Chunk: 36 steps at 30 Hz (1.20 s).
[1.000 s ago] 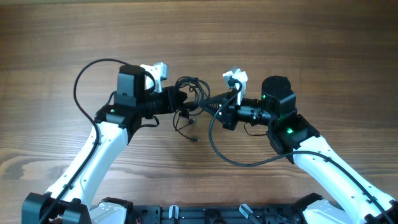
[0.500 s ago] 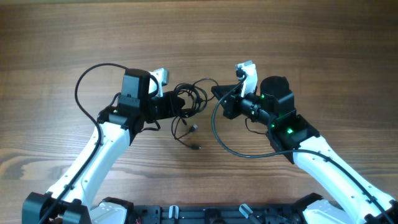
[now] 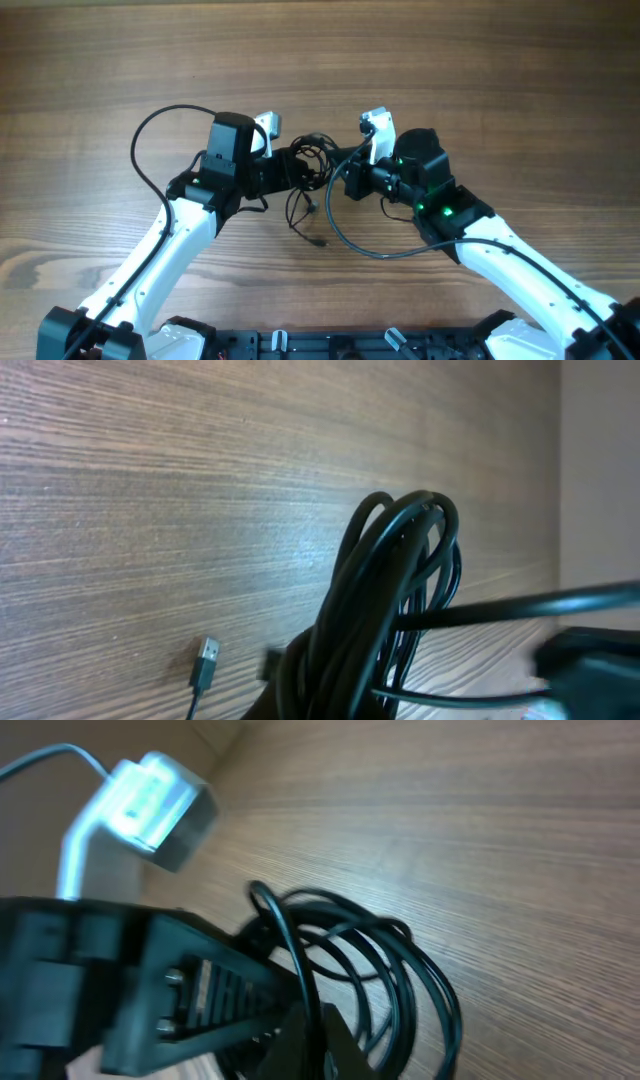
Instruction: Untangle cables
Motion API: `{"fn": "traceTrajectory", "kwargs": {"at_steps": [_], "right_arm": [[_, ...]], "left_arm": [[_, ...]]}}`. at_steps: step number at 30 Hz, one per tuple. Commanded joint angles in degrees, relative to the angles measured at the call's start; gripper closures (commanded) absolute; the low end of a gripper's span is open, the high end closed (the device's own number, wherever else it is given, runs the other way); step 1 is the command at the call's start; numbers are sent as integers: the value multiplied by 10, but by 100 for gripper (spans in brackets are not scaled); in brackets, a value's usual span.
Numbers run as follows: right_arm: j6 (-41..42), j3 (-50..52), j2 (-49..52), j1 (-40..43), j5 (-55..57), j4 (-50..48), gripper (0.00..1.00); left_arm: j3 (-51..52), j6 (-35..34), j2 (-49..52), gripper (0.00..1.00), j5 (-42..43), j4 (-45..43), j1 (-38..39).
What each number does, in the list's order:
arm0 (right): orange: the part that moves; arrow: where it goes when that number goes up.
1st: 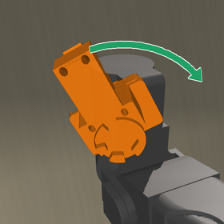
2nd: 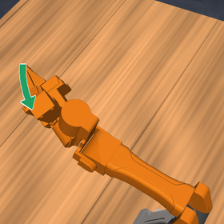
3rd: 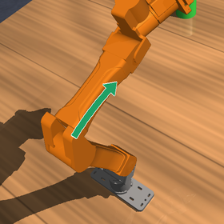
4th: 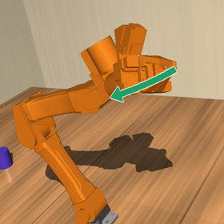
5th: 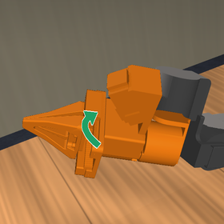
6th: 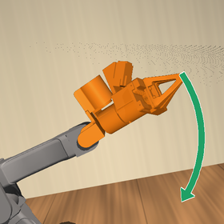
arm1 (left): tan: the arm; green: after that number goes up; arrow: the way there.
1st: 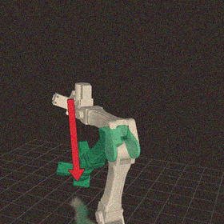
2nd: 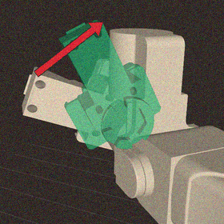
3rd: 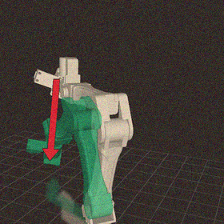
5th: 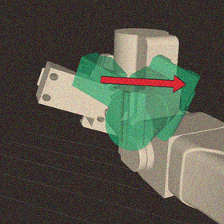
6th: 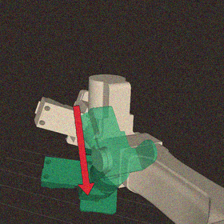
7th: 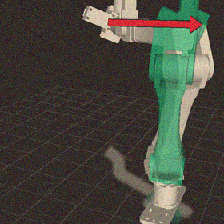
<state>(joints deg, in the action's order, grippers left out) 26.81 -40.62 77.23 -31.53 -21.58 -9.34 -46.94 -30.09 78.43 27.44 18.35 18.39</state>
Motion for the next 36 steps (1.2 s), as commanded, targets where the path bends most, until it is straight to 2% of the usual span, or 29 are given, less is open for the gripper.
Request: {"fn": "traceTrajectory", "kwargs": {"at_steps": [1, 4, 7, 11, 13, 14, 15, 16, 18, 25, 29, 31, 34, 36], "right_arm": [[2, -2, 21, -2, -12, 0, 95], [2, -2, 32, -2, -15, 0, 95], [3, -2, 33, -8, -31, -5, 95], [2, -2, 33, -21, -28, -18, 89], [1, -2, 33, -20, -22, -18, 76], [2, -2, 33, -20, -11, -17, 64], [1, -2, 32, -20, -3, -17, 56], [1, -2, 31, -19, 7, -18, 42], [-3, -2, 23, -9, 12, -15, 0], [-13, -2, -107, 63, 12, 77, 0], [-15, -2, -171, 123, 66, 188, 0], [-57, -1, -173, 138, 74, 221, 0], [-119, 0, -148, 139, 31, 234, 1], [-121, 4, -120, 139, -30, 212, 0]], "left_arm": [[-2, -68, -12, 96, 5, -21, 2], [-2, -82, -12, 96, 47, -50, 3], [-2, -81, -12, 96, 53, -55, 10], [-2, -82, -12, 96, 53, -56, 26], [-2, -81, -12, 96, 53, -55, 28], [-2, -81, -12, 96, 53, -55, 28], [-2, -81, -12, 96, 53, -55, 27], [-2, -82, -12, 96, 53, -55, 26], [-2, -81, -12, 96, 53, -55, 26], [-2, -130, -12, 96, 61, -56, -16], [-2, -239, -12, 96, 113, -56, -75], [-2, -290, -12, 96, 141, -56, -104], [-2, -351, -12, 96, 173, -66, -131], [-2, -400, -12, 96, 190, -80, -140]]}}
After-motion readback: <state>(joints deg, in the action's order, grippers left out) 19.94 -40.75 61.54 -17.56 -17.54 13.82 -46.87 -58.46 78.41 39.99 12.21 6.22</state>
